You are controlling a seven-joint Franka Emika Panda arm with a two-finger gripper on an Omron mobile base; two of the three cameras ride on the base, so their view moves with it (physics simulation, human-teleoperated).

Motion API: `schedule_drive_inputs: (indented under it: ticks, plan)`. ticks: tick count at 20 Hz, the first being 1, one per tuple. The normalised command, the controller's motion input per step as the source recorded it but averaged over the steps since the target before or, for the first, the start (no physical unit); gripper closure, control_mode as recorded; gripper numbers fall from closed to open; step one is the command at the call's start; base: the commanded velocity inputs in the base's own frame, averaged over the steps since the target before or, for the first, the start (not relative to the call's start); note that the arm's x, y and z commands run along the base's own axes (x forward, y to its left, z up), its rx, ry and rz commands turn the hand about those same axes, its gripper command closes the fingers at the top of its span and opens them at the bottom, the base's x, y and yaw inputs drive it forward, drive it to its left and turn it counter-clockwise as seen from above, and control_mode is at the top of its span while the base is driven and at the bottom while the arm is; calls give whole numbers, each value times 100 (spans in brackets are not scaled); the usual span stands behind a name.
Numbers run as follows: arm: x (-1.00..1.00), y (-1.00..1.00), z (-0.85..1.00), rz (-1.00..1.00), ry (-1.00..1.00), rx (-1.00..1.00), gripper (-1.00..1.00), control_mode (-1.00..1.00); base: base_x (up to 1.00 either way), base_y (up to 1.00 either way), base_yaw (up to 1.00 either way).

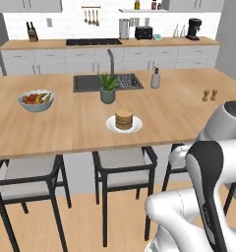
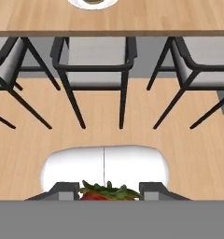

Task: Take the strawberry from the fridge and place it on top of the pancake, located on the dining counter.

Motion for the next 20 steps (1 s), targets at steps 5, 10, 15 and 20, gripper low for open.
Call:
schedule_drive_inputs:
  ticks: [5,10,15,20]
  plan:
    - [0,0,0,0,0,0,100,100,7,57,-20]
    - [0,0,0,0,0,0,100,100,28,37,-4]
    - [0,0,0,0,0,0,100,100,43,0,0]
    - [0,0,0,0,0,0,100,100,85,0,0]
